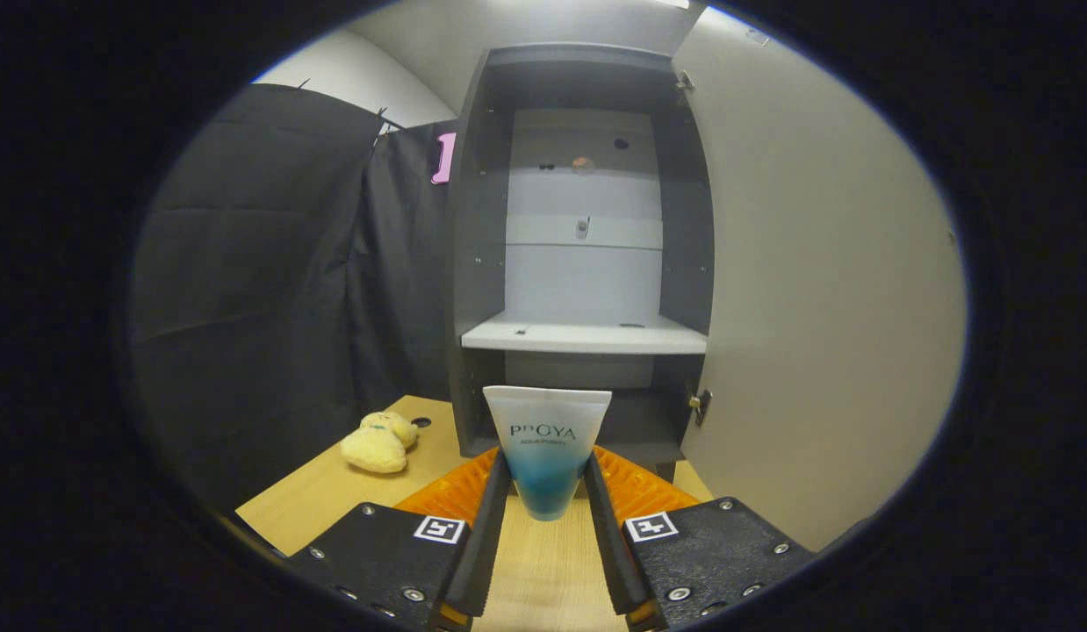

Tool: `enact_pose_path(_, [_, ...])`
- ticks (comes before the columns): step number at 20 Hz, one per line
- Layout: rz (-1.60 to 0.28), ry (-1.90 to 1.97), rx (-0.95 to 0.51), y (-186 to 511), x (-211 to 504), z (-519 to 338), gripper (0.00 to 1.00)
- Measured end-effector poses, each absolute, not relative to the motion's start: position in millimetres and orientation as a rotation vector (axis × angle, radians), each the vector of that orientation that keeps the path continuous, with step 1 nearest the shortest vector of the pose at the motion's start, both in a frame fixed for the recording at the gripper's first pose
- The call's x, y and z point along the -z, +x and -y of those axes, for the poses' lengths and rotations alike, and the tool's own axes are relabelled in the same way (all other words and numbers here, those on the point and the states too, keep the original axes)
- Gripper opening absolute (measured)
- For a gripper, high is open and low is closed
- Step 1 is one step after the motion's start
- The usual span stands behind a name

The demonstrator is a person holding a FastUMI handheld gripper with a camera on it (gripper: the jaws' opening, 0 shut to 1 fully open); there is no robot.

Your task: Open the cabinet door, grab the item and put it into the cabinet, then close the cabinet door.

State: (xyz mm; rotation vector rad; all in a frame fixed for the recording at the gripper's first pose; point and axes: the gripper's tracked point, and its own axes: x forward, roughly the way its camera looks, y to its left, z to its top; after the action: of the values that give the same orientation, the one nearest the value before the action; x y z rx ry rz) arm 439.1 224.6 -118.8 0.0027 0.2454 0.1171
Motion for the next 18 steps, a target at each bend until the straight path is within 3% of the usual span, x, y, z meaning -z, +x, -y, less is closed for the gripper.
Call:
enact_pose_path(9, [-0.142,-0.009,-0.143,522,37,-219,0.52])
enact_pose_path(18, [-0.206,0.046,-0.112,624,31,-203,0.52])
